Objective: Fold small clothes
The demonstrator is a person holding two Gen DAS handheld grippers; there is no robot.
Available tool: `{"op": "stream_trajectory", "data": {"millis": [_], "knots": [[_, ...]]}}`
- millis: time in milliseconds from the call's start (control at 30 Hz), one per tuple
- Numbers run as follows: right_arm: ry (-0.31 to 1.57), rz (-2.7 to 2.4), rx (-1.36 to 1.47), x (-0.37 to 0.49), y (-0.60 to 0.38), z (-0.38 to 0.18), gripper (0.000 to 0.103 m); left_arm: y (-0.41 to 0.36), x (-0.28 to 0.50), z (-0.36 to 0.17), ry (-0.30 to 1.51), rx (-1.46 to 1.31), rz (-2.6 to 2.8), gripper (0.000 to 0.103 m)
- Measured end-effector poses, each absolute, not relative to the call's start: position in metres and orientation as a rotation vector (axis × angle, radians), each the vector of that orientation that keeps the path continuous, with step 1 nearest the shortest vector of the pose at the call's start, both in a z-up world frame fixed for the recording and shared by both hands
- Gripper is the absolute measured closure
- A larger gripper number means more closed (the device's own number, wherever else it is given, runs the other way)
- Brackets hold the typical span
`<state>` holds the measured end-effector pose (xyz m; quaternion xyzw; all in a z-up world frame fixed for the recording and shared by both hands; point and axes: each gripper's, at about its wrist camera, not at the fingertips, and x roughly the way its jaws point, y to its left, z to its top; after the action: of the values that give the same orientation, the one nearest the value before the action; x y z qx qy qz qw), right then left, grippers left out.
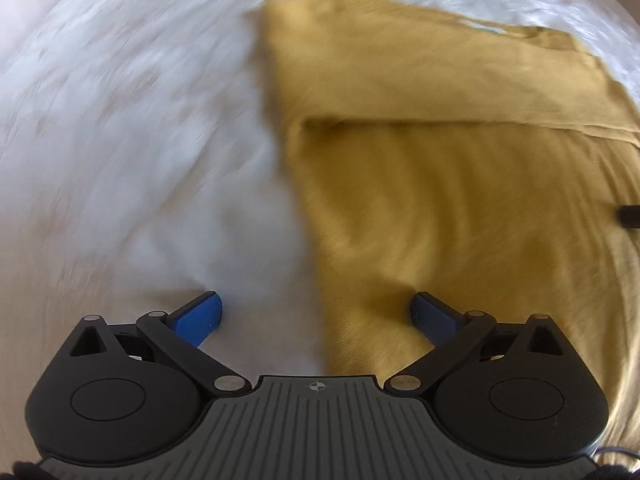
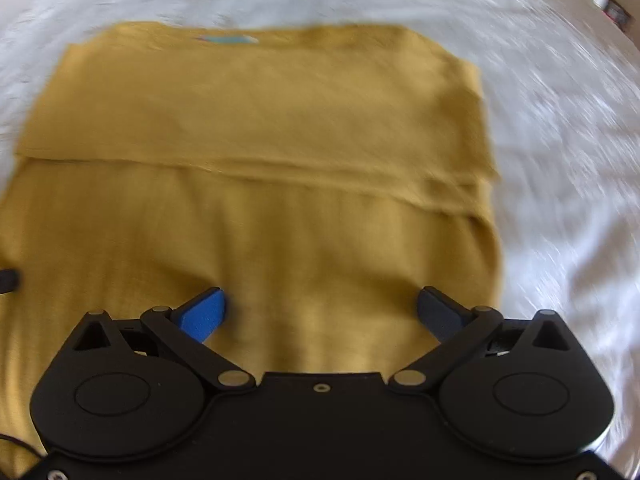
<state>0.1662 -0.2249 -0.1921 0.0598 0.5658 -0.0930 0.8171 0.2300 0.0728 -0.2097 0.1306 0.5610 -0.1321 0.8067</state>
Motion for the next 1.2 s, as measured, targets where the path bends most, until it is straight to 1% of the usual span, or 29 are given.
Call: {"op": "stream_trajectory", "data": {"millis": [133, 267, 367, 500, 633, 767, 1000, 1200], "knots": [[1.231, -0.360, 0.214, 0.138, -0.273, -0.196, 0.001, 0.110, 0.227, -0.211, 1.212, 0.270, -0.226, 0.000], [1.231, -0.453, 0.319, 0.114, -0.300, -0.194, 0.001, 0.123, 0.223, -0.210, 1.222, 0.259, -0.251, 0.000], [1.201, -0.470, 0.326, 0.103, -0.296, -0.182, 0.001, 0.124, 0.221, -0.205, 1.227, 0.247, -0.258, 0.000], [1.127, -0.424, 0.407, 0.081, -0.278, -0.168, 0.001, 0.130, 0.211, -0.190, 1.217, 0.090, -0.337, 0.000], [1.162, -0.402, 0.421, 0.059, -0.253, -0.177, 0.001, 0.117, 0.181, -0.201, 1.241, 0.121, -0.419, 0.000], [1.213, -0.413, 0.454, 0.028, -0.237, -0.192, 0.001, 0.116, 0.155, -0.205, 1.211, 0.157, -0.433, 0.000], [1.209, -0.326, 0.479, -0.014, -0.240, -0.200, 0.001, 0.124, 0.123, -0.202, 1.210, 0.149, -0.404, 0.000], [1.195, -0.224, 0.475, -0.046, -0.244, -0.200, 0.001, 0.122, 0.095, -0.211, 1.224, 0.116, -0.385, 0.000]]}}
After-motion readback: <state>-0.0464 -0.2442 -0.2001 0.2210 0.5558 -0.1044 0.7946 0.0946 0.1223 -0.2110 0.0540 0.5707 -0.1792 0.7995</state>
